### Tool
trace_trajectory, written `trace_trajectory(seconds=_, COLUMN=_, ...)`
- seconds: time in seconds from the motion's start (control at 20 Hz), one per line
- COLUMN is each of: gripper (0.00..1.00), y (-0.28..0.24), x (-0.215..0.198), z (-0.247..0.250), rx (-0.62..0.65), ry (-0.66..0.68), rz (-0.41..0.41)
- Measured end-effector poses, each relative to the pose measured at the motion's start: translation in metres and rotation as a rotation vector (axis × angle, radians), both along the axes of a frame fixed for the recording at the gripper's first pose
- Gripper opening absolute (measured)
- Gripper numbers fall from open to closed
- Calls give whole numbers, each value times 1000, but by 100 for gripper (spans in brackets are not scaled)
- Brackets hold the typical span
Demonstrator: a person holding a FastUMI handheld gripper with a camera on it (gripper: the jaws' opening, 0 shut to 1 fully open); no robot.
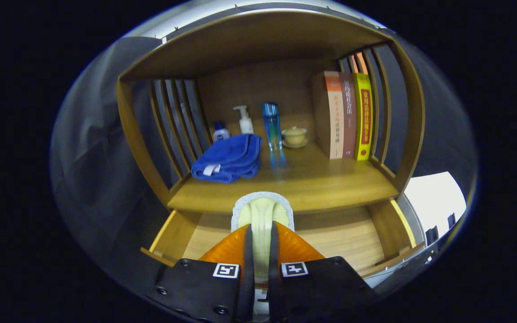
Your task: Pull open the drawer, take out the items inside it, and place them on the countertop above the cabinet.
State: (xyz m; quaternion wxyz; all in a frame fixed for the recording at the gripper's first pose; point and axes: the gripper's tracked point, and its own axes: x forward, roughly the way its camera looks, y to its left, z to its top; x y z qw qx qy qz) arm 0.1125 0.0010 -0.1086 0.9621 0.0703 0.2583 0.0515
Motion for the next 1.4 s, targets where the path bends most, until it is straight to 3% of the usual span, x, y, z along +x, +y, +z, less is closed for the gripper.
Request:
trace_trajectory(seconds=0.3, gripper=21, y=-13, x=74, z=19, rx=17, ry=-26, rz=-44)
trace_trajectory(seconds=0.7, gripper=21, y=-46, x=153, z=-30, rx=-80, ry=80, rz=-134)
trace_trajectory(seconds=0.9, gripper=21, y=-44, x=159, z=-63, rx=-78, ry=174, rz=-142)
trace_trajectory(seconds=1.4, gripper=24, y=-47, x=171, z=-79, rx=-79, ry=184, rz=-156)
